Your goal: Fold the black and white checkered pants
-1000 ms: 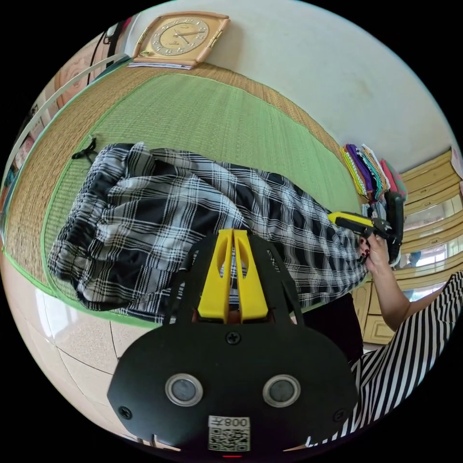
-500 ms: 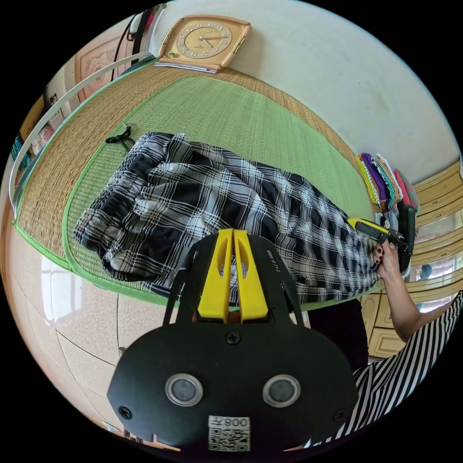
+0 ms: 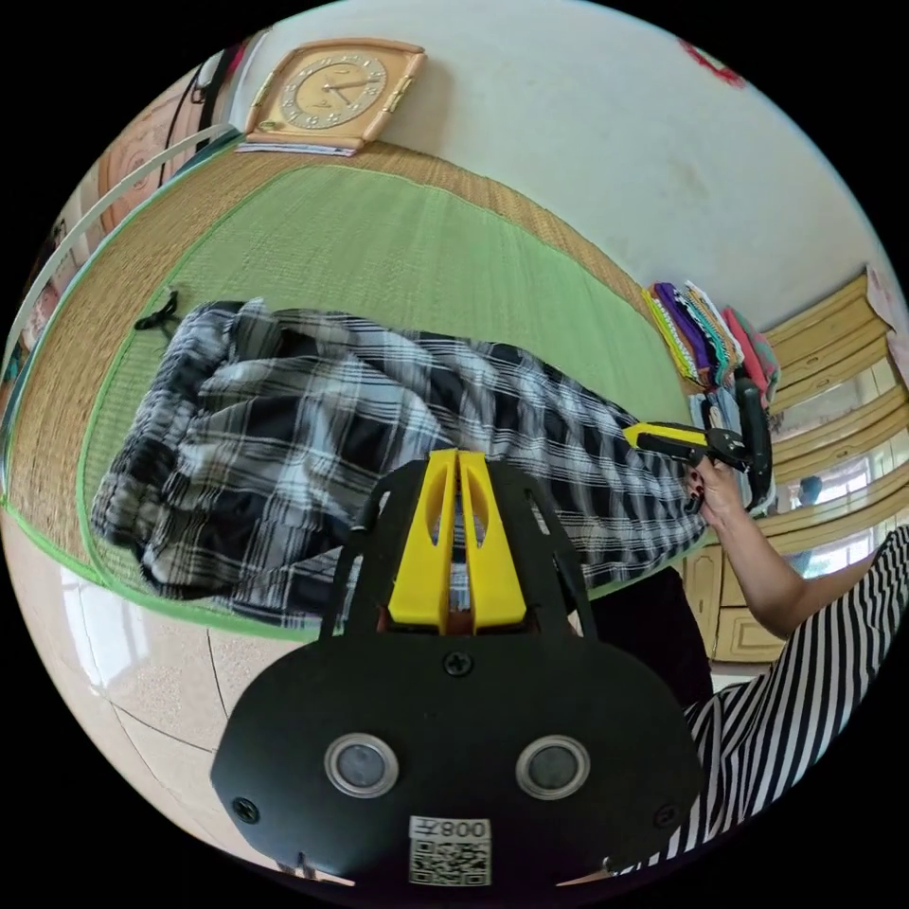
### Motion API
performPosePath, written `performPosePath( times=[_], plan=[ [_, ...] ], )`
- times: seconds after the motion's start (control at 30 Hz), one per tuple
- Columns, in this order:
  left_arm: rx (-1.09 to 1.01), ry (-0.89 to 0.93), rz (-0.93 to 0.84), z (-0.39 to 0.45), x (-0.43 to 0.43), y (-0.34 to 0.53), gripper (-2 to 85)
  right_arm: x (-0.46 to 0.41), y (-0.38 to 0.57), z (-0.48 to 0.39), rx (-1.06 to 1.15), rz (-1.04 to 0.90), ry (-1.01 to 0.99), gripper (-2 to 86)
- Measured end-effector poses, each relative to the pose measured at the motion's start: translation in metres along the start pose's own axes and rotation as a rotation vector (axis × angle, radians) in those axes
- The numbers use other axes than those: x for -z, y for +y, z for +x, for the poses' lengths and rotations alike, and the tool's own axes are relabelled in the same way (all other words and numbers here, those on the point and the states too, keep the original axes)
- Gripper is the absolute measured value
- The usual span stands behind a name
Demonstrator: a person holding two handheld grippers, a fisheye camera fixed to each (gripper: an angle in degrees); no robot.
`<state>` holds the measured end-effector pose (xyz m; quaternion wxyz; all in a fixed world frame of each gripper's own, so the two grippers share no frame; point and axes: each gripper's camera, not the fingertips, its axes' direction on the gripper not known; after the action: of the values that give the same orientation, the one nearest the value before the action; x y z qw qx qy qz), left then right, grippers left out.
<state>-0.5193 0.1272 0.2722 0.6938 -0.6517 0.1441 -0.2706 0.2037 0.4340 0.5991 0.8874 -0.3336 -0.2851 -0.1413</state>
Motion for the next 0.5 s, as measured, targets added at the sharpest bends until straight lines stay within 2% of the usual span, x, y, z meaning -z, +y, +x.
performPosePath(
  times=[0.27, 0.4, 0.5],
  plan=[
    [-0.198, 0.127, -0.023, 0.048, -0.037, -0.024, 0.1, 0.025, 0.011, 0.004, -0.016, 0.106, 0.124, -0.1],
    [-0.255, 0.101, -0.048, 0.066, -0.060, -0.032, 0.1, 0.007, 0.009, 0.026, -0.077, 0.046, 0.065, -0.2],
    [-0.272, 0.051, -0.091, 0.073, -0.077, -0.037, 0.1, 0.015, 0.016, 0.035, -0.116, 0.101, 0.015, -0.2]
  ],
)
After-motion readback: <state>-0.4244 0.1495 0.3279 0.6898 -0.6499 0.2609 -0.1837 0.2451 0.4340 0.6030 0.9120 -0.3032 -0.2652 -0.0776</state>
